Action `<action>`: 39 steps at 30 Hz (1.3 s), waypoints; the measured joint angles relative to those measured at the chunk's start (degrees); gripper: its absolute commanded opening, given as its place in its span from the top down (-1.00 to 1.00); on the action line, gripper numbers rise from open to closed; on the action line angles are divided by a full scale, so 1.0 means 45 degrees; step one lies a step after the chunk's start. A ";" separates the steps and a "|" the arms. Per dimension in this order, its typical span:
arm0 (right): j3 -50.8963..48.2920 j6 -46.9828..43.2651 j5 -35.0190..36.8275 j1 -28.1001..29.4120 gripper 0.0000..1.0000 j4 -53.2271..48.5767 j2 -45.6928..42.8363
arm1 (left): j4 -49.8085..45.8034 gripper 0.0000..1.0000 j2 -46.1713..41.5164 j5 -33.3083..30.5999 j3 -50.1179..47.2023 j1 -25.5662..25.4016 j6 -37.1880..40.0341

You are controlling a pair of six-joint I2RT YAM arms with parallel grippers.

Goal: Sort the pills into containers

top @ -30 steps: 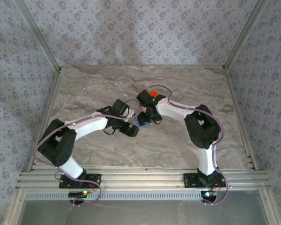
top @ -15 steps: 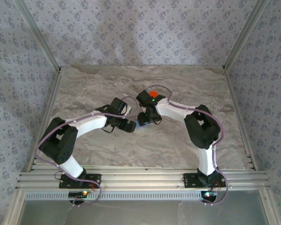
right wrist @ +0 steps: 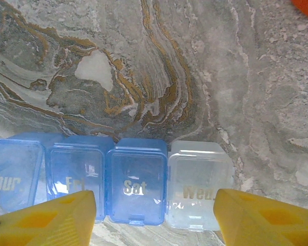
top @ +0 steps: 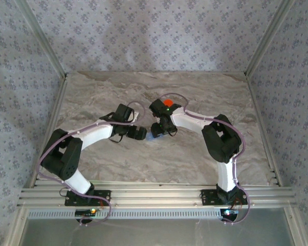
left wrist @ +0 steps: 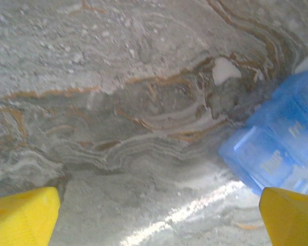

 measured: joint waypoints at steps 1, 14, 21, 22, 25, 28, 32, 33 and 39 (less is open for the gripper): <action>0.0000 0.0000 0.0000 0.0000 -0.31 0.0000 0.0000 | -0.0010 -0.99 -0.0204 0.0112 -0.0199 -0.0005 0.0063; 0.0092 0.0000 0.0049 0.0010 -0.30 -0.0078 0.0092 | -0.0049 -0.99 -0.1030 0.1035 -0.1001 -0.0850 0.0393; 0.0151 0.0000 0.0092 0.0034 -0.30 -0.0165 0.0126 | 0.0257 -0.99 -0.0359 0.1073 -0.0991 -0.0850 0.0398; 0.0155 0.0000 0.0092 0.0034 -0.30 -0.0165 0.0126 | 0.0287 -0.99 -0.0219 0.1093 -0.0986 -0.0850 0.0403; 0.0165 0.0000 0.0097 0.0039 -0.30 -0.0185 0.0131 | 0.0296 -0.99 0.0034 0.1166 -0.0947 -0.0850 0.0447; 0.0165 0.0000 0.0097 0.0039 -0.29 -0.0194 0.0131 | 0.0413 -0.99 0.0282 0.1209 -0.0811 -0.0850 0.0461; 0.0189 0.0000 0.0141 0.0058 -0.29 -0.0214 0.0160 | 0.0602 -0.99 0.0520 0.1205 -0.0583 -0.0826 0.0486; 0.0209 0.0000 0.0160 0.0068 -0.29 -0.0233 0.0165 | 0.0627 -0.99 0.0554 0.1205 -0.0510 -0.0782 0.0481; 0.0248 0.0000 0.0189 0.0083 -0.28 -0.0287 0.0199 | 0.0957 -0.99 0.0617 0.1209 -0.0209 -0.0219 0.0345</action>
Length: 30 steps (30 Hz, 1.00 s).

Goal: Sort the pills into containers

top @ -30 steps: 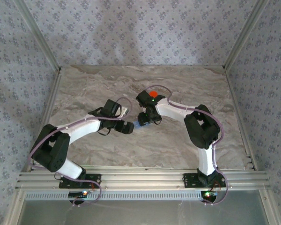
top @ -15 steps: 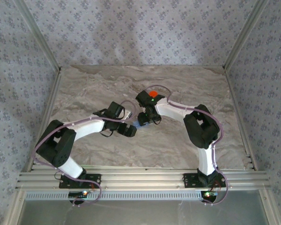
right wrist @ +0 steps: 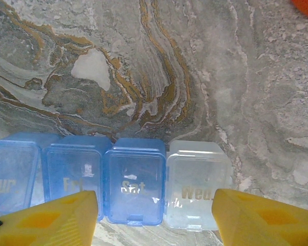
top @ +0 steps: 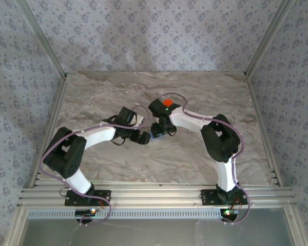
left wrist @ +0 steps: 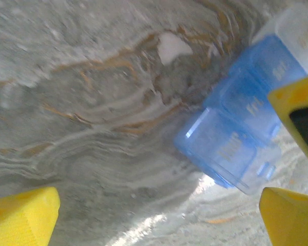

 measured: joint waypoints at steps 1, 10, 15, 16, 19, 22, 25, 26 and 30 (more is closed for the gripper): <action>0.0005 0.0000 0.0000 0.0000 -0.28 0.0000 0.0005 | 0.0039 -0.99 0.0000 0.0005 0.0029 0.0136 -0.0058; 0.0019 0.0000 0.0005 0.0015 -0.27 -0.0015 0.0039 | 0.0646 -0.99 0.0340 0.0107 0.0364 0.1088 -0.0772; 0.0141 0.0000 0.0058 0.0029 -0.27 -0.0131 0.0117 | 0.0806 -0.99 0.0704 0.0151 0.0510 0.1345 -0.1015; 0.0170 0.0000 0.0063 0.0029 -0.27 -0.0165 0.0136 | 0.0821 -0.99 0.0763 0.0185 0.0534 0.1389 -0.1064; 0.0257 0.0000 0.0087 0.0049 -0.27 -0.0253 0.0185 | 0.0899 -0.99 0.0826 0.0296 0.0549 0.1433 -0.1117; 0.0321 0.0000 0.0087 0.0049 -0.27 -0.0325 0.0233 | 0.0933 -0.99 0.0767 0.0427 0.0529 0.1472 -0.1117; 0.0374 0.0000 0.0087 0.0049 -0.27 -0.0393 0.0267 | 0.0928 -0.99 0.0350 0.0495 0.0248 0.1481 -0.1112; 0.0423 0.0000 0.0087 0.0049 -0.27 -0.0437 0.0291 | 0.0899 -0.99 0.0136 0.0549 0.0121 0.1481 -0.1107; 0.0593 0.0000 0.0092 0.0049 -0.26 -0.0622 0.0408 | 0.0797 -0.99 -0.0719 0.0816 -0.0379 0.1467 -0.1098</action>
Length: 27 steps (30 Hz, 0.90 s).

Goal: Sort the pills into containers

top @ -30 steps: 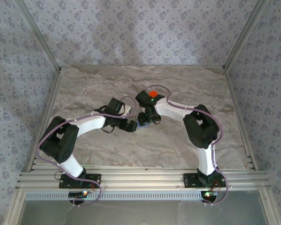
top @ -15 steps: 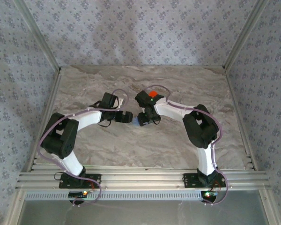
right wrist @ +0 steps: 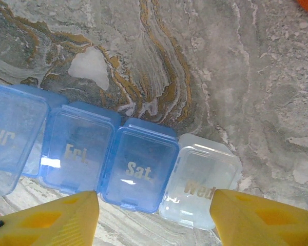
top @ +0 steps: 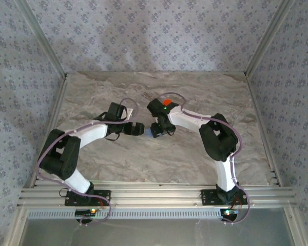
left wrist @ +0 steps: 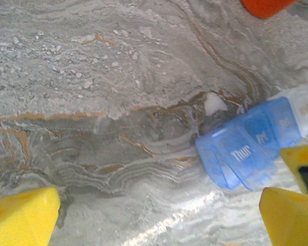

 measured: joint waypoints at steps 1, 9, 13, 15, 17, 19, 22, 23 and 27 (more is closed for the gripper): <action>0.0039 0.0000 0.0000 0.0000 -0.26 -0.0044 0.0029 | -0.0058 -0.99 -0.0165 0.0058 -0.0107 -0.0005 0.0000; 0.0384 0.0000 -0.0005 0.0000 -0.26 -0.0418 0.0248 | -0.0355 -0.99 -0.0389 0.0403 -0.0486 -0.0573 0.0199; 0.0466 0.0000 -0.0005 0.0000 -0.26 -0.0510 0.0296 | -0.0374 -0.99 -0.0223 0.0622 -0.0554 -0.0792 0.0248; 0.0481 0.0000 -0.0010 0.0000 -0.26 -0.0534 0.0306 | -0.0374 -0.99 -0.0029 0.0631 -0.0568 -0.0801 0.0243; 0.0481 0.0000 -0.0010 0.0000 -0.26 -0.0534 0.0306 | -0.0369 -0.99 0.0141 0.0651 -0.0568 -0.0801 0.0248; 0.0481 0.0000 -0.0010 0.0000 -0.26 -0.0534 0.0306 | -0.0364 -0.99 0.0330 0.0661 -0.0568 -0.0801 0.0248; 0.0481 0.0000 -0.0005 0.0000 -0.25 -0.0539 0.0306 | -0.0403 -0.99 0.0549 0.0665 -0.0389 -0.0777 0.0330; 0.0481 0.0000 -0.0010 0.0000 -0.25 -0.0534 0.0306 | -0.0471 -0.99 0.0627 0.0656 -0.0301 -0.0777 0.0335; 0.0481 0.0000 -0.0010 0.0000 -0.25 -0.0539 0.0306 | -0.0855 -0.99 0.0937 0.0665 0.0117 -0.0748 0.0321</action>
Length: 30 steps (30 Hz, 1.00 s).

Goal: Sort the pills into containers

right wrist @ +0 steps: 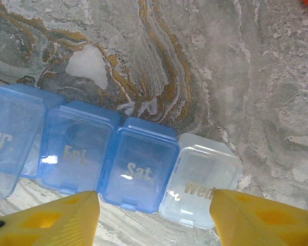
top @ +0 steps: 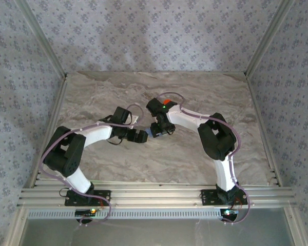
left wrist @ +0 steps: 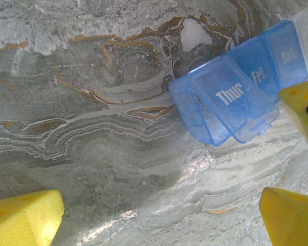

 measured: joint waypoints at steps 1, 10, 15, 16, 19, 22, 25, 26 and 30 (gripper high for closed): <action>0.0000 0.0000 0.0000 0.0000 -0.25 0.0000 0.0000 | -0.0078 -0.99 0.0058 0.0000 0.0102 0.0015 0.0000; 0.0034 0.0000 0.0000 0.0000 -0.24 -0.0049 0.0053 | -0.0792 -0.99 0.0772 0.0461 0.1069 0.0340 -0.0277; 0.0170 0.0000 -0.0005 0.0000 -0.24 -0.0175 0.0126 | -0.1010 -0.99 0.1107 0.0631 0.1525 0.0432 -0.0393; 0.0189 0.0000 -0.0005 0.0000 -0.24 -0.0189 0.0151 | -0.1020 -0.99 0.1180 0.0631 0.1613 0.0442 -0.0427; 0.0272 0.0000 -0.0005 0.0000 -0.24 -0.0277 0.0194 | -0.1083 -0.99 0.1404 0.0675 0.1928 0.0491 -0.0578; 0.0296 0.0005 -0.0029 -0.0029 -0.24 -0.0296 0.0248 | -0.1132 -0.99 0.1579 0.0714 0.2152 0.0529 -0.0622; 0.0403 0.0015 -0.0102 -0.0063 -0.24 -0.0393 0.0277 | -0.1341 -0.99 0.1710 0.0811 0.2370 0.0597 -0.0661; 0.0423 0.0019 -0.0126 -0.0078 -0.24 -0.0418 0.0311 | -0.1404 -0.99 0.1758 0.0816 0.2443 0.0617 -0.0665; 0.0476 0.0083 -0.0204 -0.0112 -0.24 -0.0471 0.0335 | -0.1530 -0.99 0.1923 0.0835 0.2773 0.0709 -0.0777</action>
